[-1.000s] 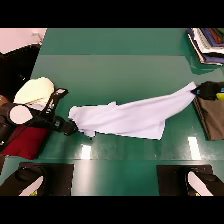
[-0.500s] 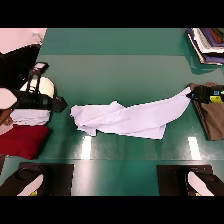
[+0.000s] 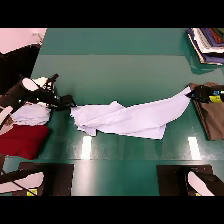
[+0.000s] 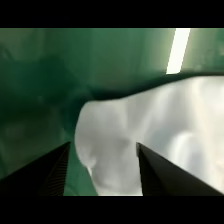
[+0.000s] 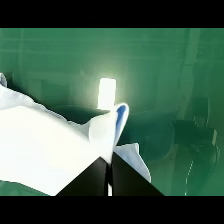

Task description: Fold the shirts.

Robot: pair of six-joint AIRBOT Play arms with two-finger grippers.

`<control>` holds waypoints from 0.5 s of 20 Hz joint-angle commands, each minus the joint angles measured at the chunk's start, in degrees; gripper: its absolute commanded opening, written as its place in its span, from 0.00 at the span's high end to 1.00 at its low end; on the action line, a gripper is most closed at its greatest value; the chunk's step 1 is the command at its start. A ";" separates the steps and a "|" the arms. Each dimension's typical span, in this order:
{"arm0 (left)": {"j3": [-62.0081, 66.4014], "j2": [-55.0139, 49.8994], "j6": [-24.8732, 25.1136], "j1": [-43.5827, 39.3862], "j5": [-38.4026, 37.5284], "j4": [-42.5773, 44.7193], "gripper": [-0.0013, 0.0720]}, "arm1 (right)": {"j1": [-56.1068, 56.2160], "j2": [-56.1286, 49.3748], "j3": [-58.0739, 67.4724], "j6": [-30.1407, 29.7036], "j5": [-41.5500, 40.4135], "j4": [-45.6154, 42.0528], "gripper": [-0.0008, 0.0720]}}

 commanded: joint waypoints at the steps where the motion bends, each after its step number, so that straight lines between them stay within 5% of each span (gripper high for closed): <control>1: 0.13 -5.18 0.96 0.42 0.70 -5.77 0.30 | -0.02 -0.04 -0.02 0.00 0.00 0.04 0.97; 3: 0.52 -5.09 0.96 0.42 1.29 -5.95 0.31 | -0.02 -0.07 -0.02 0.00 -0.02 0.02 0.97; 4: 1.14 -5.09 0.94 0.42 1.22 -5.95 0.50 | -0.02 -0.04 -0.02 0.00 -0.02 0.04 0.97; 5: 1.95 -5.09 0.94 0.42 1.25 -5.97 0.86 | -0.02 -0.04 -0.02 0.00 -0.04 0.02 0.97; 6: 3.23 -5.09 0.96 0.42 1.22 -5.97 0.94 | -0.02 -0.04 -0.02 0.00 -0.11 0.02 0.97; 10: 11.72 -1.25 0.94 0.42 -0.68 -4.22 0.95 | -0.02 -0.04 2.01 -0.04 -1.03 -0.04 0.97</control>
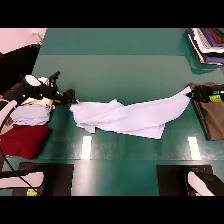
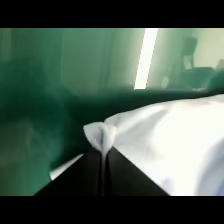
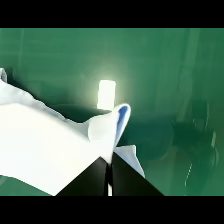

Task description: Fold the shirts.

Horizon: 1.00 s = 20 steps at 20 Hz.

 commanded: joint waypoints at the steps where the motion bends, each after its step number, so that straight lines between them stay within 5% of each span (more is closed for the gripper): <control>1: 7.85 4.92 0.07 0.07 -0.48 1.75 0.95 | -0.02 0.00 3.58 -0.07 -0.59 -0.17 0.97; 12: 40.15 35.98 0.02 0.11 -0.46 11.26 0.95 | -0.02 0.02 46.07 -1.79 1.20 -1.42 0.97; 20: 48.83 37.99 -1.95 0.11 -1.70 11.76 0.95 | -0.02 -0.33 57.88 -1.03 5.49 -14.25 0.97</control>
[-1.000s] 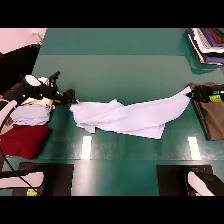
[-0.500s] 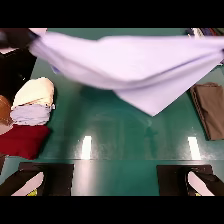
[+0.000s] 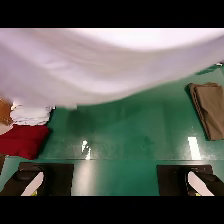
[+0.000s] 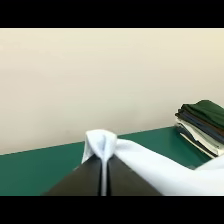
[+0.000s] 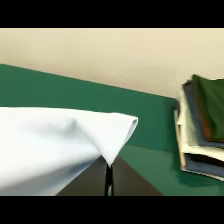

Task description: Fold the shirts.

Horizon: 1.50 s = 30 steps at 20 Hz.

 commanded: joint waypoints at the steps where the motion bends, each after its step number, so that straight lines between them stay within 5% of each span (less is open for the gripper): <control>1: 2.03 -1.60 -0.52 0.04 -2.51 0.87 0.95 | -0.02 -0.87 1.62 0.55 0.92 -3.65 0.97; 8: 1.77 -26.67 -0.55 0.02 -23.91 0.81 0.95 | 0.26 -17.03 -12.46 1.36 5.95 -3.15 0.97; 13: -9.68 -44.85 -0.42 0.02 -15.56 0.79 0.95 | 3.82 -33.77 -19.98 0.44 2.32 -3.17 0.97; 18: -12.61 -53.94 0.81 0.04 -6.64 2.64 0.93 | 3.26 -45.09 -12.59 0.44 1.60 2.34 0.97; 19: -12.33 -53.88 0.79 0.04 -5.90 3.26 0.61 | 2.49 -46.12 -10.38 0.44 2.58 3.98 0.82; 20: -11.56 -53.83 0.74 0.15 -6.64 3.63 0.28 | 1.86 -46.66 -8.26 0.44 3.65 6.47 0.53; 21: -10.34 -53.81 0.35 0.50 -9.42 4.28 0.22 | 1.11 -46.56 -6.97 0.44 4.59 9.11 0.51; 24: -9.03 -52.17 -2.12 2.64 -18.91 5.11 0.22 | -2.75 -43.06 -8.39 -0.37 8.00 15.08 0.52; 30: -32.94 -35.19 -1.46 4.09 -16.96 9.29 0.22 | -11.58 -26.12 -36.79 -6.29 7.91 24.39 0.53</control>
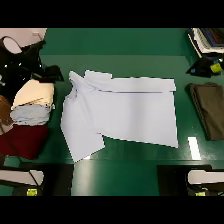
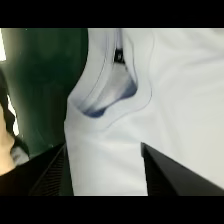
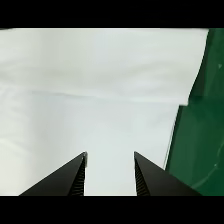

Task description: Fold the shirts.

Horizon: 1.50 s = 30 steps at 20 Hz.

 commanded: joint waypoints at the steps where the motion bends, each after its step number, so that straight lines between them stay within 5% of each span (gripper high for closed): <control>1: -17.38 10.80 -0.07 0.46 1.73 4.13 0.22 | -5.01 9.73 -17.25 -4.13 -0.07 8.61 0.53; 6: -41.62 21.92 -1.27 0.46 8.63 5.40 0.22 | -8.11 18.88 -32.94 -7.30 -2.73 10.14 0.58; 15: -51.39 22.40 1.75 0.44 17.40 -7.06 0.22 | -8.09 24.39 -36.48 -7.32 -3.74 10.14 0.58; 16: -51.47 22.40 1.90 0.46 17.62 -7.56 0.32 | -8.09 24.44 -36.48 -7.32 -3.72 10.12 0.58; 18: -51.45 22.43 1.88 0.46 17.46 -7.78 0.88 | -8.09 24.44 -36.48 -7.32 -3.19 9.62 0.58; 19: -51.25 22.53 1.88 0.46 16.85 -7.93 0.95 | -8.09 24.44 -36.48 -7.32 -2.34 8.24 0.58; 26: -46.93 32.59 1.92 0.46 13.35 -7.72 0.95 | -8.11 24.41 -46.49 -2.91 0.28 -15.30 0.55; 28: -46.95 33.81 1.92 0.46 13.18 -7.74 0.95 | -8.09 24.41 -52.00 -2.25 -0.46 -18.40 0.36; 30: -46.99 33.79 1.92 0.46 13.20 -7.76 0.95 | -8.07 24.39 -56.72 -1.62 -1.79 -17.81 0.37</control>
